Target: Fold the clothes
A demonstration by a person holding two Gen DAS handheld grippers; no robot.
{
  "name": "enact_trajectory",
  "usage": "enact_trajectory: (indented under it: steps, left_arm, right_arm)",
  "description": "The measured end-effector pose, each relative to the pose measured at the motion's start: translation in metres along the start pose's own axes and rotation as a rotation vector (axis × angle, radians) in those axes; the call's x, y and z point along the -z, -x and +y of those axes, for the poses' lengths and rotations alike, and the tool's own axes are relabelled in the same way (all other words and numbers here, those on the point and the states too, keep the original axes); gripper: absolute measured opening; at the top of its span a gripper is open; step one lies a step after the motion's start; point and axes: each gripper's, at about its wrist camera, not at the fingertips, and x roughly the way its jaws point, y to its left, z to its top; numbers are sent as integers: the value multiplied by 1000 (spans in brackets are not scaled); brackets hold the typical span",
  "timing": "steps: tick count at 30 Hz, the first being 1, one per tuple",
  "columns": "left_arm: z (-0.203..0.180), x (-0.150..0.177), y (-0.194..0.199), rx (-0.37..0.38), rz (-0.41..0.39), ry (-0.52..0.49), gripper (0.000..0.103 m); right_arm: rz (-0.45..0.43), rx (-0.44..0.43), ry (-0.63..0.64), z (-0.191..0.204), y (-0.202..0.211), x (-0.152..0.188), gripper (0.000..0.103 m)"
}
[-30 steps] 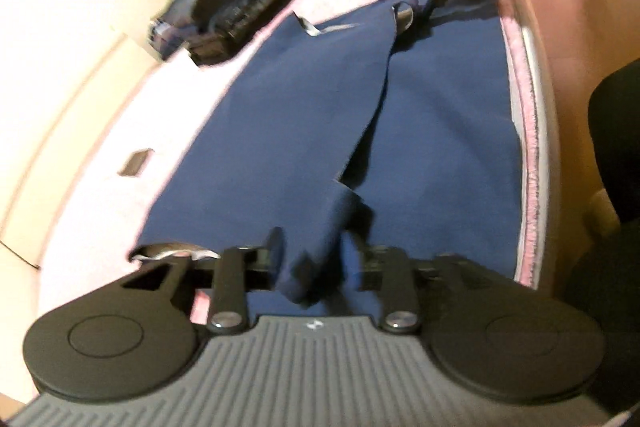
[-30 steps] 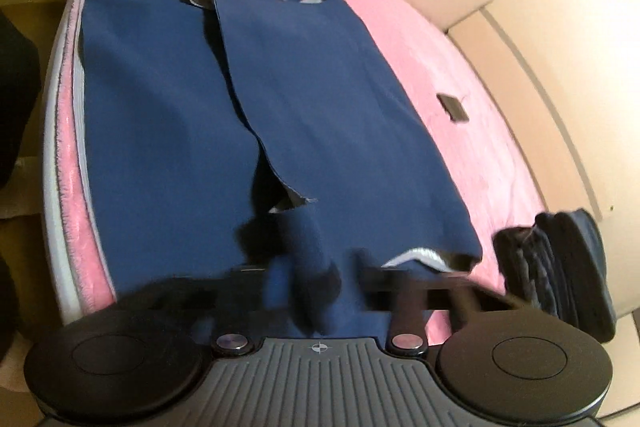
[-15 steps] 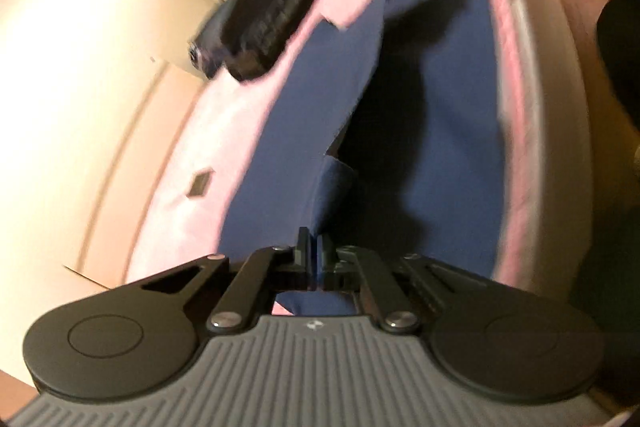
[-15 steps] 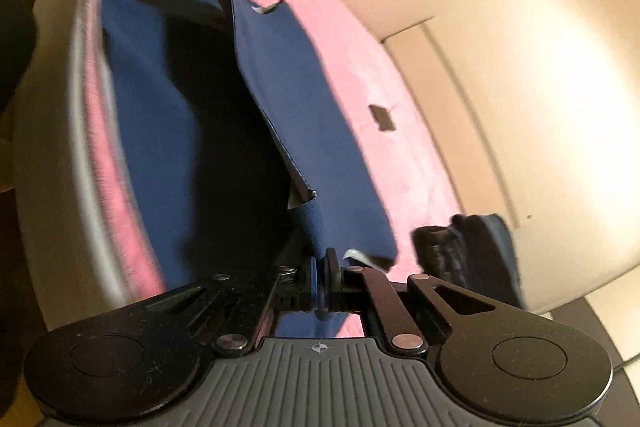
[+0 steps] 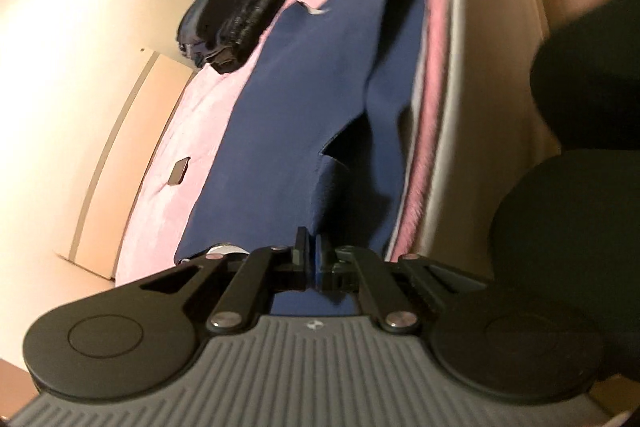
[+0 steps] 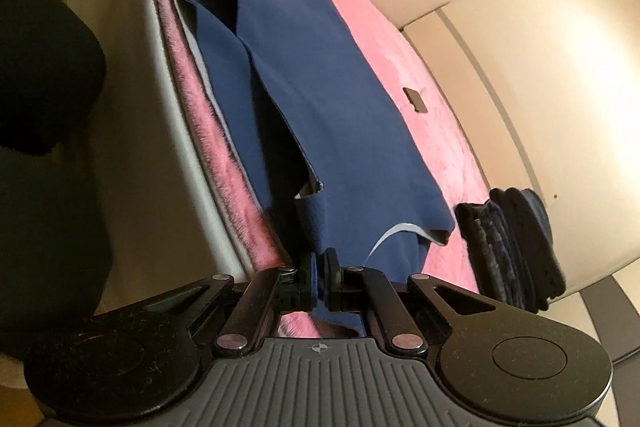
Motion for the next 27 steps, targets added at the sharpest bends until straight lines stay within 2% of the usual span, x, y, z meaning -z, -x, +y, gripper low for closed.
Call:
enact_trajectory:
  steps: [5, 10, 15, 17, 21, 24, 25, 26, 27]
  left_arm:
    - [0, -7, 4, 13, 1, -3, 0]
    - [-10, 2, 0, 48, 41, 12, 0]
    - [-13, 4, 11, 17, 34, 16, 13]
    - [-13, 3, 10, 4, 18, 2, 30]
    - [-15, -3, 0, -13, 0, -64, 31]
    - [-12, -2, -10, 5, 11, -76, 31]
    - [-10, -2, -13, 14, 15, -74, 31]
    - [-8, -2, -15, 23, 20, -64, 31]
    - [-4, -2, -18, 33, 24, -48, 31]
  right_arm:
    - [-14, 12, -25, 0, 9, 4, 0]
    - [-28, 24, -50, 0, 18, 9, 0]
    - [-44, 31, -61, -3, 22, 7, 0]
    - [-55, 32, -69, -5, 22, 5, 0]
    - [-58, 28, -44, -7, 19, 2, 0]
    - [-48, 25, -2, -10, 14, 1, 1]
    - [-49, 21, -4, -13, 13, 0, 21]
    - [-56, 28, -11, -14, 13, 1, 71]
    - [-64, 32, -16, -16, 13, 1, 89]
